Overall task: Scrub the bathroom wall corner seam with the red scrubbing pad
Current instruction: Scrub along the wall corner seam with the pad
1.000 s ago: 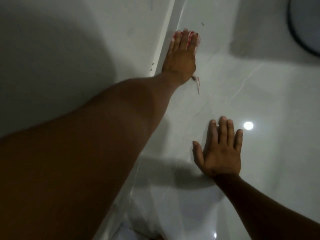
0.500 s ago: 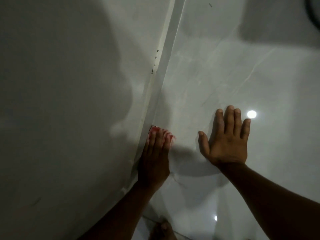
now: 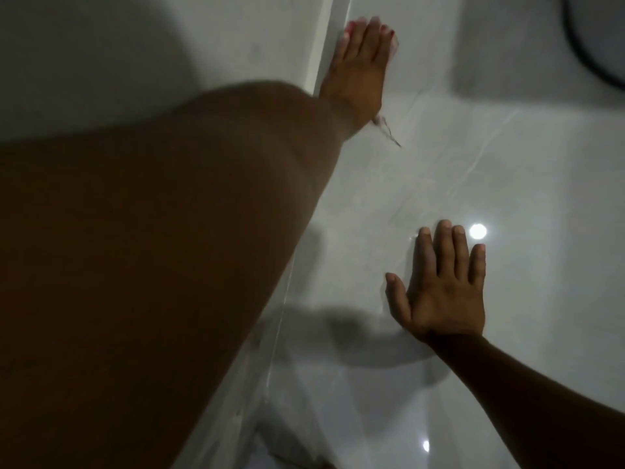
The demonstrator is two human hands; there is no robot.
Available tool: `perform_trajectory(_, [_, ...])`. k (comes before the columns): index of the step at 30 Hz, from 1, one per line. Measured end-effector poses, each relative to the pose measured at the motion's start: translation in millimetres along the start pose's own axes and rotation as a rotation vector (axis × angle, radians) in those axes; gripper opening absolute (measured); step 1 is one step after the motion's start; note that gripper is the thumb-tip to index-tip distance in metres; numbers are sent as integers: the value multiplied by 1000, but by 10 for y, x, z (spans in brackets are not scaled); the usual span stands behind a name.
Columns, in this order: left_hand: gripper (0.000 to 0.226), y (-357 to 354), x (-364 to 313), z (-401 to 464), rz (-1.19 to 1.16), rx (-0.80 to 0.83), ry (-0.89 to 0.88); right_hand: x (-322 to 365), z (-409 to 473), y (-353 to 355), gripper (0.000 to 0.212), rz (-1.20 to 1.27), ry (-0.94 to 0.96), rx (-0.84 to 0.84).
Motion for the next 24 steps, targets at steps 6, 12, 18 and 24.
perform_trajectory(6, [116,7,-48,98,-118,-6,123,-1,-9,6,89,-10,-4,11])
perform_trajectory(12, [118,-221,-184,-880,-105,-32,107,-9,-24,-1,89,-8,-3,-1])
perform_trajectory(18, [74,-789,-338,-2900,-143,-191,124,-14,-11,-22,90,13,1,-3])
perform_trajectory(24, [76,-1071,-480,-4301,-192,-78,139,-16,-20,-40,90,5,10,-29])
Point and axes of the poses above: each hand's wrist, its own z-axis towards the middle knuckle, its own y-axis out of the back of the hand, x = y × z, the point moved 2 cm from there along z, towards the middle knuckle, and after that the axes turned 6 degrees about -z, right-handed, at the moved point
